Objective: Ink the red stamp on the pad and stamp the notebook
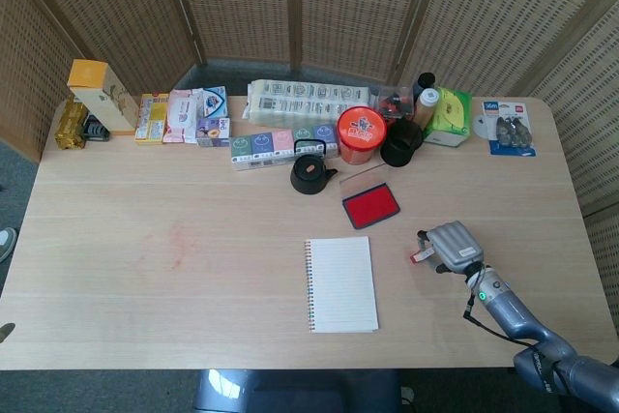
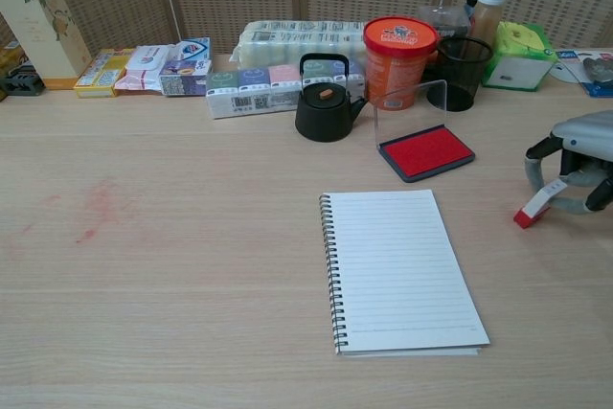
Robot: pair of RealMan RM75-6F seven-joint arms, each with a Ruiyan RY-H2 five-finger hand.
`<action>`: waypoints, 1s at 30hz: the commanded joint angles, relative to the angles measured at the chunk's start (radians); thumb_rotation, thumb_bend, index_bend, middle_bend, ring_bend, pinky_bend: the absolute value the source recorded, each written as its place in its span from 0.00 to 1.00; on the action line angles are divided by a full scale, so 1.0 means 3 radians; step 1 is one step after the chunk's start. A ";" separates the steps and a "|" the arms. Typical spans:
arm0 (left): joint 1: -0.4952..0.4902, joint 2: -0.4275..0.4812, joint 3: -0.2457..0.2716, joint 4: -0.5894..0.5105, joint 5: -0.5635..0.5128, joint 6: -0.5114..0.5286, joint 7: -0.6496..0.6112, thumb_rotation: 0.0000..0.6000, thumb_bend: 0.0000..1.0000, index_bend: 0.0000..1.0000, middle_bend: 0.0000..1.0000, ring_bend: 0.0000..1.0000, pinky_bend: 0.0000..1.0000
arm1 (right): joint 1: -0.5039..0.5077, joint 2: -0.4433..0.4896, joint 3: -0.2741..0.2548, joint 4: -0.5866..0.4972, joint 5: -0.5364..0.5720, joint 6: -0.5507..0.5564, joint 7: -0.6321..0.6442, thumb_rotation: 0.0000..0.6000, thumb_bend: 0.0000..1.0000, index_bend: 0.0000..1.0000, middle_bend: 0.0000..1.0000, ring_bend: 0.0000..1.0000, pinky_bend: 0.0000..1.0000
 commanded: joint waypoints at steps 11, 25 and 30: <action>-0.0002 -0.0001 0.0005 -0.0002 0.0008 -0.0004 0.0009 1.00 0.03 0.00 0.00 0.00 0.04 | -0.0014 0.0046 0.0051 -0.0114 0.0105 -0.0004 -0.0088 1.00 0.45 0.59 0.96 1.00 1.00; 0.0000 0.0009 0.0028 0.0016 0.0056 0.0005 -0.0031 1.00 0.03 0.00 0.00 0.00 0.04 | 0.0421 0.0478 0.0569 -0.1559 0.1830 -0.0209 -0.1841 1.00 0.46 0.59 0.96 1.00 1.00; -0.0007 0.0016 0.0025 0.0025 0.0044 -0.0007 -0.0059 1.00 0.03 0.00 0.00 0.00 0.04 | 0.0753 0.0313 0.0612 -0.1691 0.2729 0.0032 -0.2546 1.00 0.46 0.59 0.96 1.00 1.00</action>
